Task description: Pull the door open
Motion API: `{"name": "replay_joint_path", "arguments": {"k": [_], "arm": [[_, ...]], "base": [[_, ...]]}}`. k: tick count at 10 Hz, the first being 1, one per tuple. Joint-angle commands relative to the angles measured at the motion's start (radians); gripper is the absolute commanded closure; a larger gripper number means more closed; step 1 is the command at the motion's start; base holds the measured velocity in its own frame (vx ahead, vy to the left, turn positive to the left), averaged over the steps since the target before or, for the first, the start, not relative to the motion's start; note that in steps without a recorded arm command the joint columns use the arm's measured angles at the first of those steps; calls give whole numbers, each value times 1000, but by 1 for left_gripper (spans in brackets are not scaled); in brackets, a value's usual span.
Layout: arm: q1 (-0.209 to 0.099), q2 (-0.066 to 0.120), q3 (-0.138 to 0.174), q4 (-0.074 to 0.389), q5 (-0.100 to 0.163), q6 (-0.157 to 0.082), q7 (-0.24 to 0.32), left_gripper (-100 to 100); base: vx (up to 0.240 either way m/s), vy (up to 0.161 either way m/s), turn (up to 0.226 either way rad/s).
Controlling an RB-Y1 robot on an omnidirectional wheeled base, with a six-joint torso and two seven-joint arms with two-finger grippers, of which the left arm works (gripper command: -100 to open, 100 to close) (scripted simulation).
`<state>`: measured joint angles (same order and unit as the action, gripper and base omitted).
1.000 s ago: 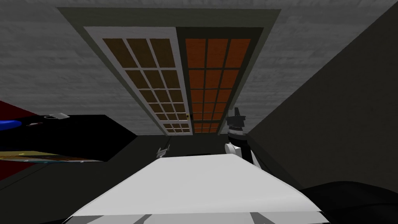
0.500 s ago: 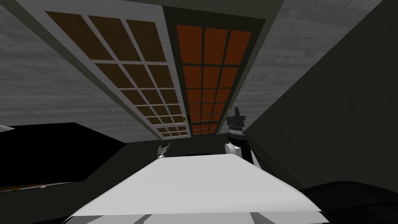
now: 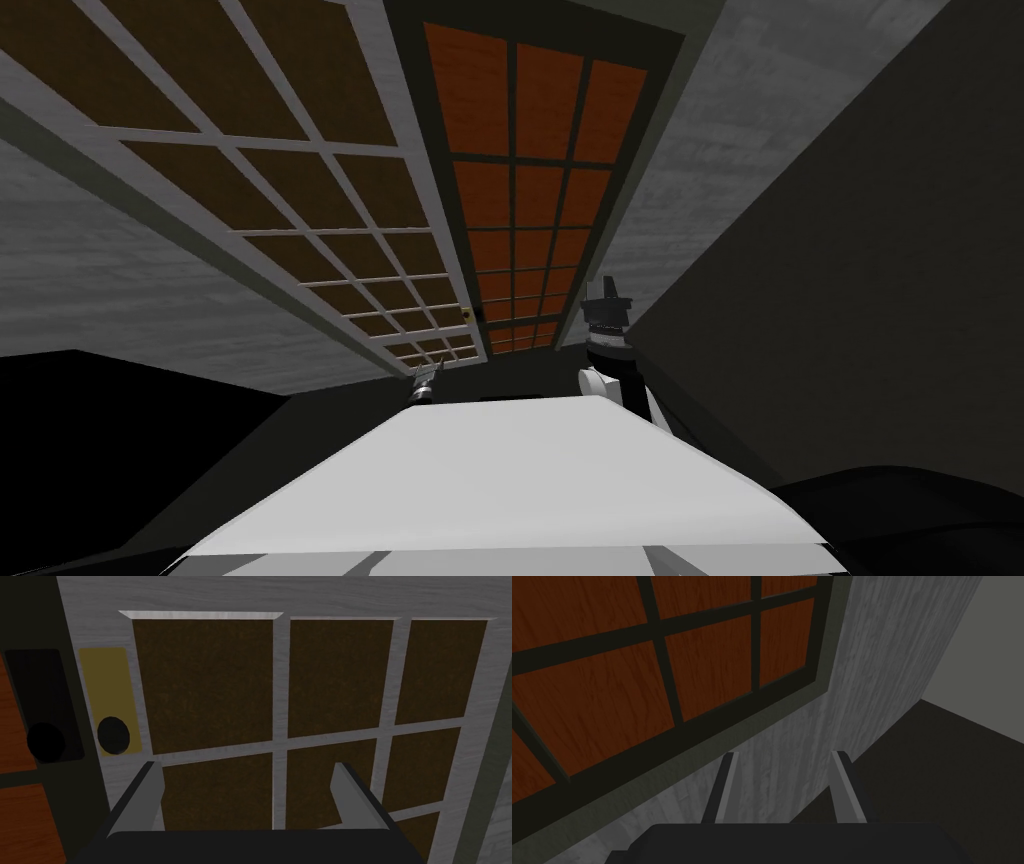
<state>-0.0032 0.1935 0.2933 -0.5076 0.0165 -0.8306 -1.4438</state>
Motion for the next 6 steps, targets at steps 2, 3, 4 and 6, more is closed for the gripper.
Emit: {"name": "replay_joint_path", "arguments": {"k": [2,3,4,6], "arm": [[-28,-3,-6,-13,1,-15,1,-100],[-53,-12,-13,1,2,-18,-1,-100],[-53,-12,-13,1,2,-18,-1,-100],[-87,-25,-23,-12,1,-22,-3,-100]], "base": [[146,-7,-79],[175,1,-126],[156,16,-89],[162,28,-117]]}}
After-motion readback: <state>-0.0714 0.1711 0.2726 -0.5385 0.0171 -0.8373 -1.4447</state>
